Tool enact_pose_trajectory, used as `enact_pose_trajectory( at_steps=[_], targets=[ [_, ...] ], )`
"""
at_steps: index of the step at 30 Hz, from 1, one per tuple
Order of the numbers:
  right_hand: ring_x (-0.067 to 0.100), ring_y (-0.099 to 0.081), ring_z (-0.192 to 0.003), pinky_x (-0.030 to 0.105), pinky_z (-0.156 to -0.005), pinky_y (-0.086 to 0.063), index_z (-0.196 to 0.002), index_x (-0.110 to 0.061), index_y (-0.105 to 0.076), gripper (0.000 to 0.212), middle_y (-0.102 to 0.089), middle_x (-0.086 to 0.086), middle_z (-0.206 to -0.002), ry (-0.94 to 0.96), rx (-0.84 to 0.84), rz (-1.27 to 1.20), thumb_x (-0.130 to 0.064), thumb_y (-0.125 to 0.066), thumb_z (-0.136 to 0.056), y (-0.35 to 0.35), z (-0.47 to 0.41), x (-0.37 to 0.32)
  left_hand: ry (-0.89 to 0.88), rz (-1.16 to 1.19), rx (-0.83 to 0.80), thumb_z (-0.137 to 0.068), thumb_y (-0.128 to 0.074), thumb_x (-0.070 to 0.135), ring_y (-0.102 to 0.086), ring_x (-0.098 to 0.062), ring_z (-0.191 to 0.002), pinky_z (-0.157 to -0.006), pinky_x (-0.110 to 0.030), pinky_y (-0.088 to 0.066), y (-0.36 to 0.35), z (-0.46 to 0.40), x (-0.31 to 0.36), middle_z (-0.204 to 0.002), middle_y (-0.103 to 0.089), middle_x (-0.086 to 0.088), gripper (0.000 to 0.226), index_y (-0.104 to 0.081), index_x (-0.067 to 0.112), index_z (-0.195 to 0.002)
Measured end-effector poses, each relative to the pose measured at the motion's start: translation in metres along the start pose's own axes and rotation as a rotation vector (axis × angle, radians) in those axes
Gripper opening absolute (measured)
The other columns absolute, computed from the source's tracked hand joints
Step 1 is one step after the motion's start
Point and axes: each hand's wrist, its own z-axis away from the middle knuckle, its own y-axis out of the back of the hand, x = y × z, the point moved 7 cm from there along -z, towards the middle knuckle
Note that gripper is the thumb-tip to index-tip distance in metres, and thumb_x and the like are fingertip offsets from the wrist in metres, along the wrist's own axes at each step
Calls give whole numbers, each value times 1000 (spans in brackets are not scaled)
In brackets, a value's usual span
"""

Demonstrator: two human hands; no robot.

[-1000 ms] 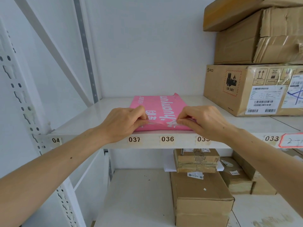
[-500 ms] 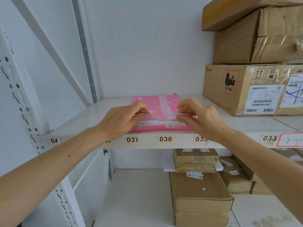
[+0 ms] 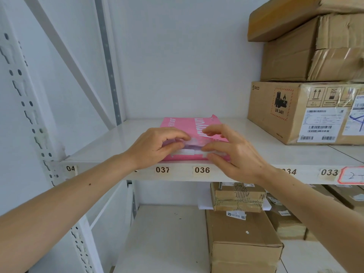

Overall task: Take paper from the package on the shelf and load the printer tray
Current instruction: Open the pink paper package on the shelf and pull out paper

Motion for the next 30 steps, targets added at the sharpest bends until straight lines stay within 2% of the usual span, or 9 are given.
enact_pose_trajectory(
  at_steps=[5, 10, 14, 18, 20, 24, 30],
  targets=[
    [16, -47, -124, 47, -97, -43, -91, -16, -77, 26, -51, 5, -129, -70, -39, -128, -30, -55, -89, 1, 1, -1, 63, 56, 47, -86, -70, 18, -65, 0, -100, -92, -24, -49, 1, 0, 3, -106, -72, 12, 24, -72, 18, -109],
    [16, -48, -120, 46, -95, -43, -81, -18, -78, 31, -50, 2, -128, -74, -68, -140, -35, -54, -90, -1, 0, -3, 136, 108, 20, -69, -85, 26, -62, 6, -104, -93, -13, -44, -2, 4, 2, -108, -68, 19, 47, -69, 24, -113],
    [14, -51, -116, 43, -92, -45, -75, -15, -79, 39, -56, 2, -125, -119, -24, -73, -40, -53, -90, -3, -6, 2, 161, 141, 3, -61, -89, 28, -61, 3, -107, -96, -15, -44, -1, 6, 2, -111, -68, 17, 59, -67, 25, -116],
    [22, -59, -105, 39, -86, -47, -76, -20, -80, 22, -64, 3, -113, -179, 2, 58, -36, -66, -79, -3, -18, 7, 204, 165, -14, -58, -91, 29, -58, 6, -109, -98, -15, -41, -3, 4, -1, -113, -67, 21, 66, -66, 28, -118],
    [25, -62, -99, 31, -84, -40, -75, -21, -80, 14, -67, 4, -106, -186, -4, 134, -33, -74, -73, -5, -23, 7, 219, 166, -24, -56, -92, 29, -57, 7, -111, -99, -15, -41, -3, 3, -2, -115, -66, 22, 68, -65, 30, -119],
    [26, -63, -90, 29, -84, -33, -71, -22, -79, 15, -69, 4, -96, -170, -22, 206, -36, -79, -66, -7, -31, 5, 229, 173, -21, -54, -93, 27, -57, 7, -109, -98, -15, -42, -3, 4, -2, -112, -64, 22, 72, -63, 33, -120],
    [21, -61, -101, 26, -83, -29, -78, -25, -81, 10, -68, 3, -104, -237, -83, 99, -33, -81, -72, -5, -35, 11, 221, 184, -5, -54, -93, 26, -58, 1, -110, -100, -23, -44, -2, 4, 0, -112, -67, 10, 72, -63, 33, -119]
  ],
)
